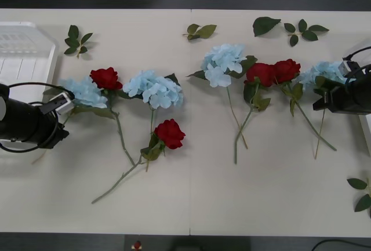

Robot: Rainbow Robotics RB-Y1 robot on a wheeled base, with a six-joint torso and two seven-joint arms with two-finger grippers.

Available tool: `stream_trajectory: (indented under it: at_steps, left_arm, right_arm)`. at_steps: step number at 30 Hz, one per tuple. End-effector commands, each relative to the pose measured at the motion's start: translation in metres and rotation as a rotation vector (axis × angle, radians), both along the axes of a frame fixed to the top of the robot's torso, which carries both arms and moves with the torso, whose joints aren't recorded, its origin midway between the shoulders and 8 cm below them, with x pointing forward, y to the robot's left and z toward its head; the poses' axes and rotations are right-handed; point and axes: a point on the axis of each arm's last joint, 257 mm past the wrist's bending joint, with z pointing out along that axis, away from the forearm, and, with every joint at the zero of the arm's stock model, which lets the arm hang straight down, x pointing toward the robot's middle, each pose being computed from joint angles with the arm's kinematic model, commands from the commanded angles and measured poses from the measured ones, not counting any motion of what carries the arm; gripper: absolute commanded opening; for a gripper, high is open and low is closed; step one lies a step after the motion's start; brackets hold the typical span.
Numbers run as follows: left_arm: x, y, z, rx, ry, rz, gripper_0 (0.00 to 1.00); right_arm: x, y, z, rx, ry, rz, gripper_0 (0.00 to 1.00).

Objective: Put the red flowers into the right box and the blue flowers into the left box

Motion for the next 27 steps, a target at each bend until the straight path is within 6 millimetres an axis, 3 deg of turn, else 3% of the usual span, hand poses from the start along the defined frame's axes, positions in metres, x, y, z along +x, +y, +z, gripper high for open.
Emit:
stream_trajectory:
  at_steps: [1, 7, 14, 23, 27]
  left_arm:
    - [0.016, -0.003, 0.013, 0.018, -0.054, -0.028, 0.0]
    - [0.023, -0.006, 0.021, 0.016, -0.076, -0.031, 0.0]
    - [0.029, 0.001, 0.055, -0.021, -0.069, -0.01, 0.0]
    - [0.008, 0.017, 0.12, -0.142, 0.007, 0.03, 0.0]
    - [0.0, 0.028, 0.153, -0.171, 0.019, 0.053, 0.0]
  right_arm:
    - [0.005, -0.003, 0.002, -0.043, -0.027, 0.064, 1.0]
    - [0.004, -0.004, -0.009, -0.049, -0.042, 0.073, 1.0]
    - [0.004, -0.007, -0.017, -0.064, -0.04, 0.074, 1.0]
    - [0.009, -0.008, -0.023, -0.075, -0.057, 0.078, 0.7]
    - [0.01, -0.009, -0.024, -0.081, -0.058, 0.083, 0.49]
